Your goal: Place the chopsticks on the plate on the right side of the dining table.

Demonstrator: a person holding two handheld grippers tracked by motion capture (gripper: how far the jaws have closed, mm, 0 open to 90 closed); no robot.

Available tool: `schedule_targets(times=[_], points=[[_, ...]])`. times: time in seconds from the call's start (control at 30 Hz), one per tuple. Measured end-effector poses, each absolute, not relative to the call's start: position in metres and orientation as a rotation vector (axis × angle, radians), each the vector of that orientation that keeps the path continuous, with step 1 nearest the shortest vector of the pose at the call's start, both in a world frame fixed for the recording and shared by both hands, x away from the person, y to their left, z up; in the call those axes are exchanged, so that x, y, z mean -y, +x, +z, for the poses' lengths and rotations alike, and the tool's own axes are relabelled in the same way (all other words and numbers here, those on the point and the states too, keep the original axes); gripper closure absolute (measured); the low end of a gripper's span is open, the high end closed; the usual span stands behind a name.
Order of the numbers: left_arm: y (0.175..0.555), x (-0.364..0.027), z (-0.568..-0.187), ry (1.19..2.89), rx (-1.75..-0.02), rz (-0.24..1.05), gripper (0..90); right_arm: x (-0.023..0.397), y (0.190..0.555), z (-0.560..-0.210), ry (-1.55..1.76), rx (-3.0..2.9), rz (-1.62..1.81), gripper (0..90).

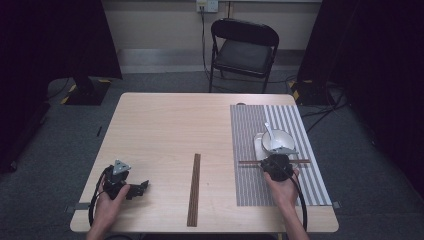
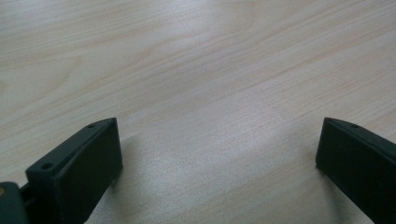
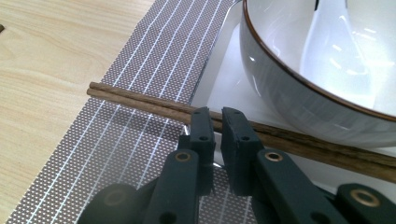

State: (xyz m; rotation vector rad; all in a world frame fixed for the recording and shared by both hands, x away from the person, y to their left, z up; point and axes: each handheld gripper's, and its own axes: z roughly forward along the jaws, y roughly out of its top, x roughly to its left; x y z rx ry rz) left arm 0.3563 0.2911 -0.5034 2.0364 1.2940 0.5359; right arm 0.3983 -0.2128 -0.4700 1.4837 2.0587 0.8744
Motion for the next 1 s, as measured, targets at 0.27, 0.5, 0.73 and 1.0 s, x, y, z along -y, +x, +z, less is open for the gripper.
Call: schedule_targets(times=[0.27,0.5,0.73,1.0], points=[[0.356,-0.291,-0.503,2.036,-1.294,0.536,0.0,0.214,0.398,-0.470,1.489,-2.057,0.873,82.7],[0.356,-0.291,-0.503,2.036,-1.294,0.536,0.0,0.207,0.394,-0.466,1.456,-2.072,0.890,82.0],[0.356,-0.291,-0.503,2.036,-1.294,0.536,0.0,0.191,0.390,-0.465,1.437,-2.107,0.908,83.0],[0.356,-0.291,-0.503,2.036,-1.294,0.536,0.0,0.150,0.397,-0.464,1.379,-2.157,0.961,82.9]])
